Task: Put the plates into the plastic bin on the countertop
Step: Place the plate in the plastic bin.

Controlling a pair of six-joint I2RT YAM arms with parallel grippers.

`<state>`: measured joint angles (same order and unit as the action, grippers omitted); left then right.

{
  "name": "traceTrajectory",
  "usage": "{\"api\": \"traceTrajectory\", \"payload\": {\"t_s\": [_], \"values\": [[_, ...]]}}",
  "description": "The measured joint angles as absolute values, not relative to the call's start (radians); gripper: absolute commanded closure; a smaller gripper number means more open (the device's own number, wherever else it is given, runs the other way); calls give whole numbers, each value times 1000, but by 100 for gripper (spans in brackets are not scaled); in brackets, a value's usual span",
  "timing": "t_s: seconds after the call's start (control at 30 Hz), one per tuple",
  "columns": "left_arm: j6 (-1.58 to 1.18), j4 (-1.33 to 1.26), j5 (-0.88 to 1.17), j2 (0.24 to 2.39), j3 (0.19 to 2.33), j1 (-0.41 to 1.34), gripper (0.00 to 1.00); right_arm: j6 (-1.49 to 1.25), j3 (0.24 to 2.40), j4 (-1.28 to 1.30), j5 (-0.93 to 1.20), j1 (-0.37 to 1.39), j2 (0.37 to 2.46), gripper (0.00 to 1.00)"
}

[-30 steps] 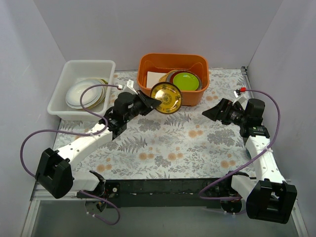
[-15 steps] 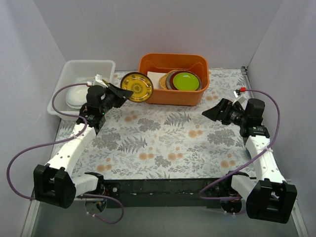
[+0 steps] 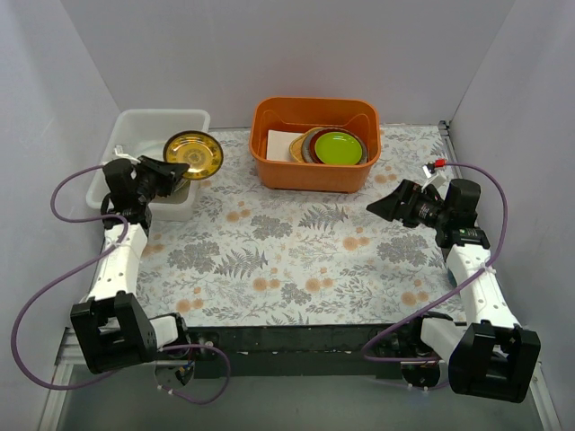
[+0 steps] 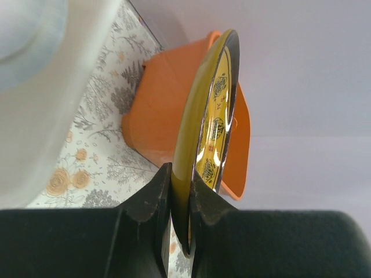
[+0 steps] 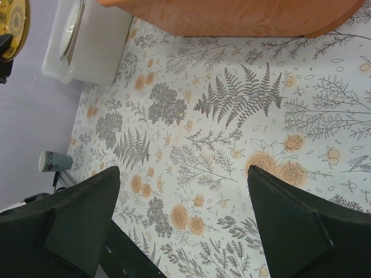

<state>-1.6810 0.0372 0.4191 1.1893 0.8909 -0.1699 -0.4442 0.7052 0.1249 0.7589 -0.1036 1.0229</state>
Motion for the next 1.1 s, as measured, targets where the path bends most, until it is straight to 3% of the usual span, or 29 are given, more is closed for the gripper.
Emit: {"api": "traceTrajectory", "payload": {"t_s": [0.73,1.1], "values": [[-1737,25,620,1481,947,-520,100,-414,705,125,762,-103,1065,2],[-1728,62,636,1617,1083,-567,100,-419,703,102,774,-103,1095,2]]}}
